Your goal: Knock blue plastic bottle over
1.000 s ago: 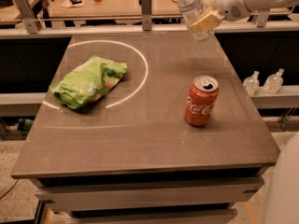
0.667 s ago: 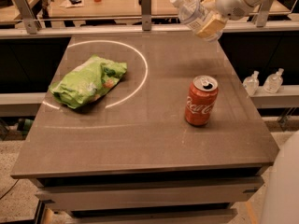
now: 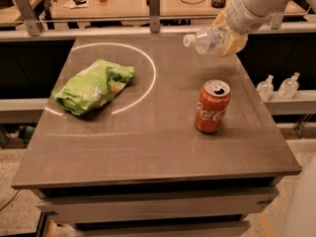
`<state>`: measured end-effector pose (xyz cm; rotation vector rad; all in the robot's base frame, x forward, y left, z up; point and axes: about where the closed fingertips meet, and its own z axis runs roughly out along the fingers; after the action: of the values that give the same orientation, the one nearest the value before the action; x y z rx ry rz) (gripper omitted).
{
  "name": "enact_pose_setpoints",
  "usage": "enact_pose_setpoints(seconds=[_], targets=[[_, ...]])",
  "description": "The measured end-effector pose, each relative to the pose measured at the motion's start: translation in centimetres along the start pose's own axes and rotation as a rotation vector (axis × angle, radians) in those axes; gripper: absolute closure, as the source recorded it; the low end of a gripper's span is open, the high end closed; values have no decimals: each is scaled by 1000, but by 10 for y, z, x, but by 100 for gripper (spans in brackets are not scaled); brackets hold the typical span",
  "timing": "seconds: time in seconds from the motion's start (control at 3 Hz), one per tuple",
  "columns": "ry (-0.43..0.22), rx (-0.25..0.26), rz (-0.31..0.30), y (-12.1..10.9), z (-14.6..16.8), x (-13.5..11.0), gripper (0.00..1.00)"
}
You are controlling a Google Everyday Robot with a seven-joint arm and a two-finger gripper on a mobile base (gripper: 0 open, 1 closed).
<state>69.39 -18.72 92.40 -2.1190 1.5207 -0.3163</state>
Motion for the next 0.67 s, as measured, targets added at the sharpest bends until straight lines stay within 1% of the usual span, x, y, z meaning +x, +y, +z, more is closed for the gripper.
enact_pose_setpoints(seconds=[0.33, 0.67], targets=[[53, -51, -158, 35, 12, 2, 100], [79, -115, -265, 62, 30, 4, 100]])
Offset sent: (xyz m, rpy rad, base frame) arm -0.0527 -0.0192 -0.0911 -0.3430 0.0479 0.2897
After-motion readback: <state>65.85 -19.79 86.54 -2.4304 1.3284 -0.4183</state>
